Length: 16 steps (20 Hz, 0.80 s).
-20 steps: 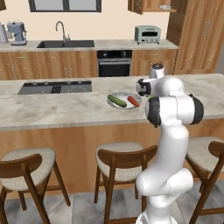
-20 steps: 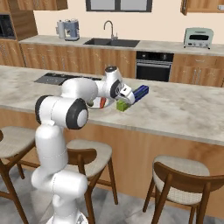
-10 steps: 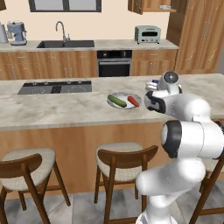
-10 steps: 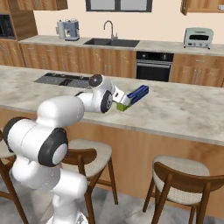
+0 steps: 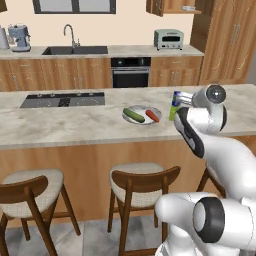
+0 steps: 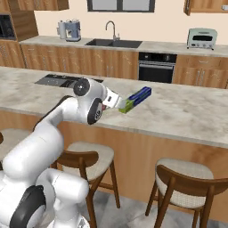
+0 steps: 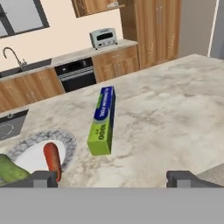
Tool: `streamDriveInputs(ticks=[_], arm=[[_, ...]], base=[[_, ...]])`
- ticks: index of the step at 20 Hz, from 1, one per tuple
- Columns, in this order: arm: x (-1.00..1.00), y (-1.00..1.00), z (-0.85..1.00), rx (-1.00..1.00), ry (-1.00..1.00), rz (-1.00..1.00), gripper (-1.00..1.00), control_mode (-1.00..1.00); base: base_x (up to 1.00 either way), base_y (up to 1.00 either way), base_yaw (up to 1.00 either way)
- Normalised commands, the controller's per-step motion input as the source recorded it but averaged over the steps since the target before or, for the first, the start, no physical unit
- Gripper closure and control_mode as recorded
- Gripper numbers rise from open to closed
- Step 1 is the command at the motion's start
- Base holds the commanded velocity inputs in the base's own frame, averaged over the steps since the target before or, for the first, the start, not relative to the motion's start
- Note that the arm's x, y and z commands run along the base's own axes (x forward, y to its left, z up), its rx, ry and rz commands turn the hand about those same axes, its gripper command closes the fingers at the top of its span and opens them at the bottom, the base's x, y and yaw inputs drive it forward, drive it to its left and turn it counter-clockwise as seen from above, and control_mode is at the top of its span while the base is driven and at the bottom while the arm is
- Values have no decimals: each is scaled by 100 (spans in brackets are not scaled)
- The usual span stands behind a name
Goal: Retrieve the tupperware and aluminum foil from the cabinet and place them on the dining counter near the plate with carrot and cucumber to prepare for storing leftovers.
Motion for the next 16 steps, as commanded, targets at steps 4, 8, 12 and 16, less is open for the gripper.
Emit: streamDriveInputs(ticks=[4, 8, 12, 16], arm=[[-46, 18, 70, 0, 6, 0, -100, -100], [-32, 34, 38, 0, 24, 6, -100, -100], [-42, 42, 3, 1, 31, 13, -100, -100], [-90, 30, -7, 0, 24, 3, -100, -100]], base=[[0, 0, 0], [0, 0, 0], [0, 0, 0], [0, 0, 0]])
